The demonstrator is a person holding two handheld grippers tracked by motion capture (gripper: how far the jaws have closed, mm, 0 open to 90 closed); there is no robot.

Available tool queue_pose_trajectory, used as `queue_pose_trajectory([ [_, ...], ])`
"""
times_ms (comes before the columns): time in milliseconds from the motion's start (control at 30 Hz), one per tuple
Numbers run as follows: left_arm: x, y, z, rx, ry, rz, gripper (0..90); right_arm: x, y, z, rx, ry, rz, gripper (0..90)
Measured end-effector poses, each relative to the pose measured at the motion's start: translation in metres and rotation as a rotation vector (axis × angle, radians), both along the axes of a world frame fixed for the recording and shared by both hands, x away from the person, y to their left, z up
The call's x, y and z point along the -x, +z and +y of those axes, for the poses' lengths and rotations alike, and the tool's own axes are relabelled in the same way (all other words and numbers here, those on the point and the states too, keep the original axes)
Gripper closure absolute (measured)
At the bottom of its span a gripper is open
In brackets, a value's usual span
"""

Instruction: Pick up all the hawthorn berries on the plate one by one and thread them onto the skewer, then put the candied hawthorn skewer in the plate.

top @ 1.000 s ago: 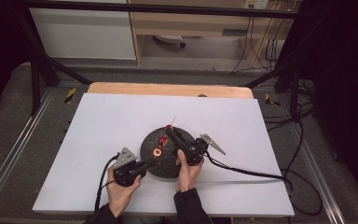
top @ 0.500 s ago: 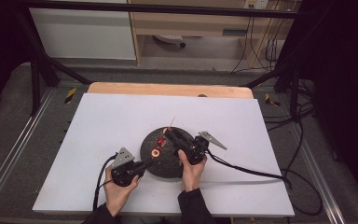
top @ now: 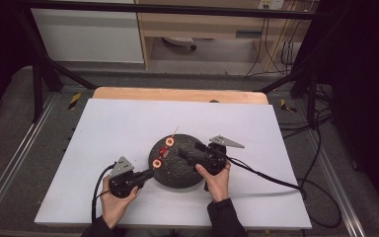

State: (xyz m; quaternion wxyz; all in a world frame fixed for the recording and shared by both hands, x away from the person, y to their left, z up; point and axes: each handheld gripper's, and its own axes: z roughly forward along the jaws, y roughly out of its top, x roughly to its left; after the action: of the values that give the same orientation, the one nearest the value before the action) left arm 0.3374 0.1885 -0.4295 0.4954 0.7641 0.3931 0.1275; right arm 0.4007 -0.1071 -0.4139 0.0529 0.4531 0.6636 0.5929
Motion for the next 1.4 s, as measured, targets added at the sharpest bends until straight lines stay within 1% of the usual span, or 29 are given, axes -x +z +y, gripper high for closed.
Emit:
queue_pose_trajectory([
  [67,0.0,0.001,0.003,-0.005,-0.002,0.004,88.4,0.0,-0.002,-0.006,0.056,0.028,-0.005,7.7],
  [133,0.0,0.002,0.005,-0.008,-0.005,0.008,88.4,0.0,-0.003,-0.011,0.098,0.043,-0.012,6.1],
  [233,-0.001,0.004,0.009,-0.015,-0.018,0.012,88.4,0.0,-0.006,-0.02,0.154,0.078,0.01,2.7],
  [333,-0.003,0.006,0.012,-0.017,-0.024,0.021,88.3,0.003,-0.008,-0.028,0.22,0.118,0.021,0.5],
  [500,-0.008,0.012,0.014,-0.028,-0.033,0.029,88.4,0.011,-0.012,-0.048,0.311,0.156,0.019,0.6],
  [600,-0.011,0.016,0.014,-0.045,-0.039,0.034,88.4,0.016,-0.016,-0.061,0.365,0.173,0.004,0.6],
  [667,-0.014,0.019,0.013,-0.062,-0.048,0.035,88.4,0.019,-0.018,-0.067,0.382,0.175,0.002,0.6],
  [733,-0.016,0.021,0.011,-0.076,-0.057,0.046,88.3,0.023,-0.022,-0.074,0.393,0.186,-0.006,0.6],
  [833,-0.022,0.023,0.009,-0.1,-0.08,0.054,88.3,0.028,-0.025,-0.082,0.413,0.183,-0.004,0.6],
  [900,-0.027,0.024,0.005,-0.121,-0.076,0.062,88.3,0.03,-0.028,-0.087,0.415,0.193,-0.004,0.6],
  [967,-0.03,0.025,0.003,-0.129,-0.076,0.066,88.3,0.032,-0.031,-0.092,0.421,0.194,0.006,0.6],
  [1000,-0.032,0.025,0.0,-0.137,-0.077,0.066,88.3,0.033,-0.032,-0.093,0.431,0.193,0.007,0.6],
  [1100,-0.035,0.026,-0.006,-0.163,-0.085,0.071,88.3,0.034,-0.032,-0.098,0.447,0.189,0.003,0.6],
  [1167,-0.037,0.026,-0.009,-0.172,-0.091,0.077,88.3,0.036,-0.032,-0.101,0.459,0.19,-0.003,0.6],
  [1200,-0.038,0.026,-0.012,-0.18,-0.093,0.081,88.3,0.037,-0.032,-0.102,0.459,0.194,-0.006,0.6],
  [1233,-0.039,0.026,-0.013,-0.186,-0.095,0.086,88.3,0.038,-0.033,-0.104,0.452,0.194,0.0,0.6],
  [1400,-0.044,0.025,-0.022,-0.211,-0.106,0.104,88.3,0.04,-0.036,-0.11,0.463,0.193,0.006,0.6],
])
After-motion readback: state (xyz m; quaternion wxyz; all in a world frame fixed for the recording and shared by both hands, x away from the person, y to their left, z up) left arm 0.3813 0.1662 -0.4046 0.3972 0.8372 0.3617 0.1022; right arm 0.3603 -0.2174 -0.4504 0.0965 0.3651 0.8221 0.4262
